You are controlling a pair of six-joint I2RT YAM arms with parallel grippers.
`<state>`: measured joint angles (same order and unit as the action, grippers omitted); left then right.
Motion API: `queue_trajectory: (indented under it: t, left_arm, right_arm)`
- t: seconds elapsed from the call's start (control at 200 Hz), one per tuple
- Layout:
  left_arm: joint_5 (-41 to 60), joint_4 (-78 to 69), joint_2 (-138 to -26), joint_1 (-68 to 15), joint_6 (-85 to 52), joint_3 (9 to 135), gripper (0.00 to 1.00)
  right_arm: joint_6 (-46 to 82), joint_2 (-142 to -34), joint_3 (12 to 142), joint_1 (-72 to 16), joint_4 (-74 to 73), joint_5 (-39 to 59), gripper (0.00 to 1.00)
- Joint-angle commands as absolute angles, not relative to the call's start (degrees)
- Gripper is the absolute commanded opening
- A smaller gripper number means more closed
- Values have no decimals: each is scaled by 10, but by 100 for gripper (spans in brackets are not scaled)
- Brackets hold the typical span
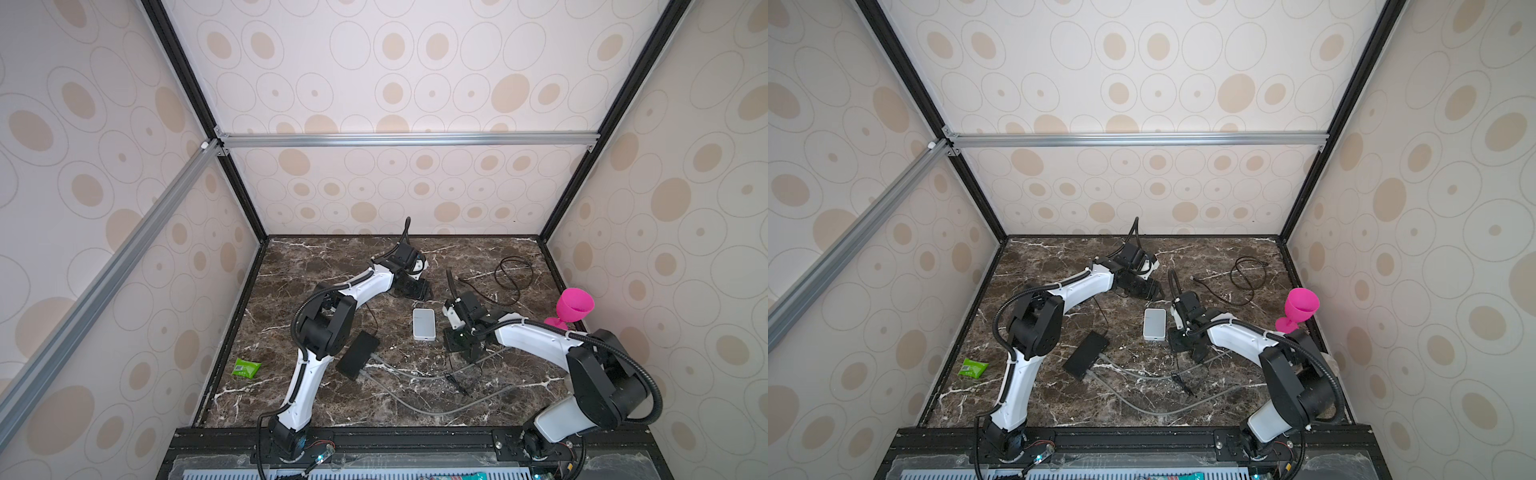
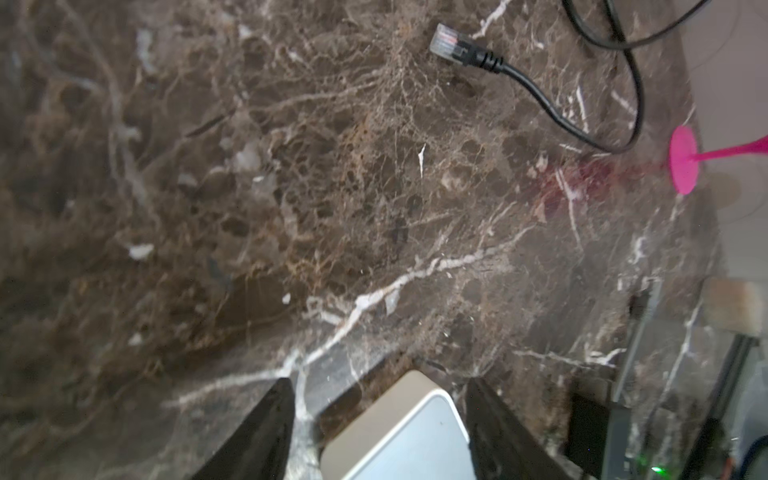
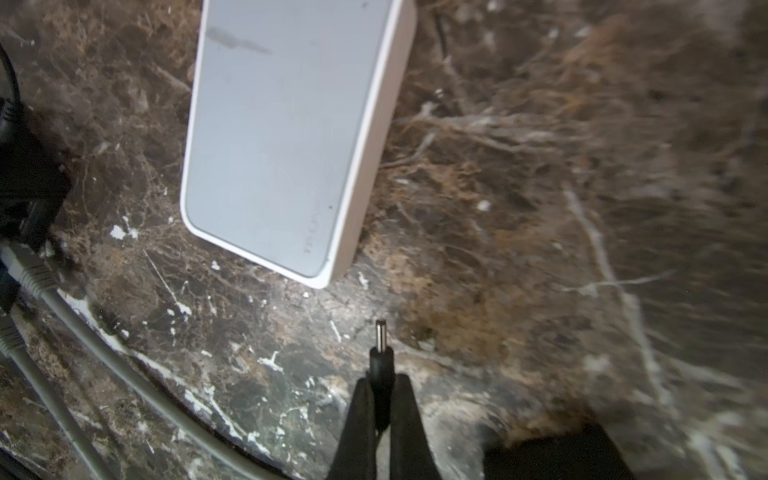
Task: Insert the plug into the switch port
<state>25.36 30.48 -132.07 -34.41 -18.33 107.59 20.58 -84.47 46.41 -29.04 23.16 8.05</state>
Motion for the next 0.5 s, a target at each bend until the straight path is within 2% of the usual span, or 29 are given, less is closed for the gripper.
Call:
queue_trajectory:
  t: [0.0, 0.1, 0.145, 0.34, 0.495]
  left_arm:
    - [236, 375, -1338, -365, -174, 1119, 73]
    - [259, 343, -1333, -373, -193, 1115, 66]
    - [263, 326, -1326, -376, -203, 1113, 59]
    - [334, 264, -1315, -397, -238, 1105, 0]
    - [337, 260, -1320, -412, -256, 1063, 0]
  right_arm:
    - [224, -781, 434, -266, 241, 60, 0]
    - [233, -728, 414, -252, 247, 45, 0]
    - [235, -705, 409, -246, 256, 36, 0]
    - [236, -629, 392, -233, 286, 2, 0]
    - [235, -608, 389, -228, 302, 3, 0]
